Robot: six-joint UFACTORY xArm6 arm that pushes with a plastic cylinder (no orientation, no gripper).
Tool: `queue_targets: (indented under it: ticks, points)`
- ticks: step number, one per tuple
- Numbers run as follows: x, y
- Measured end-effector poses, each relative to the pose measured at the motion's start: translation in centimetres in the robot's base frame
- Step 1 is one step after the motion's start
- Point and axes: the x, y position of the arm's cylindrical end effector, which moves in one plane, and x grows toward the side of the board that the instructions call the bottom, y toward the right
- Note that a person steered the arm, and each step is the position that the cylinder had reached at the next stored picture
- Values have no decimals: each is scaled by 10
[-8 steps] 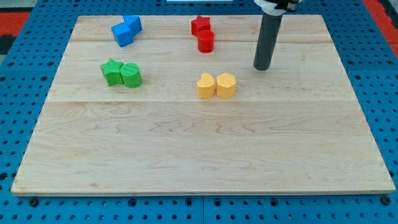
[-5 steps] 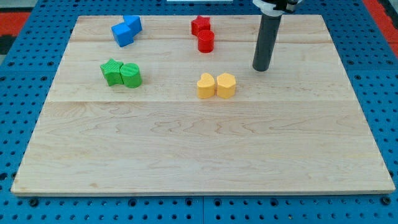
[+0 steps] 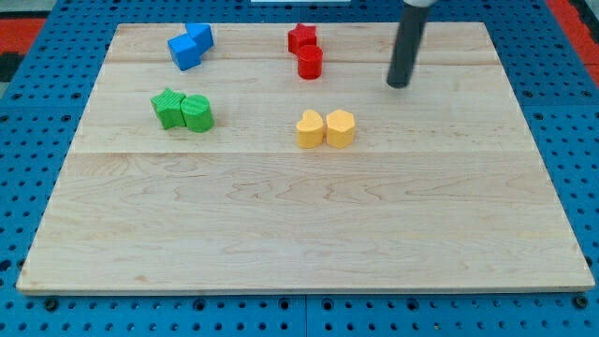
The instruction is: Put red blocks together
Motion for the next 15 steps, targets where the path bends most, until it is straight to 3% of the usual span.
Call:
queue_targets:
  ticks: [2,3,4,7,8,10,13,15]
  points:
    - [-91,-63]
    - [-94,-103]
    - [-65,-137]
    - [-56,3]
    - [-30,15]
    - [-26,-84]
    - [-40,-116]
    - [-51,-201]
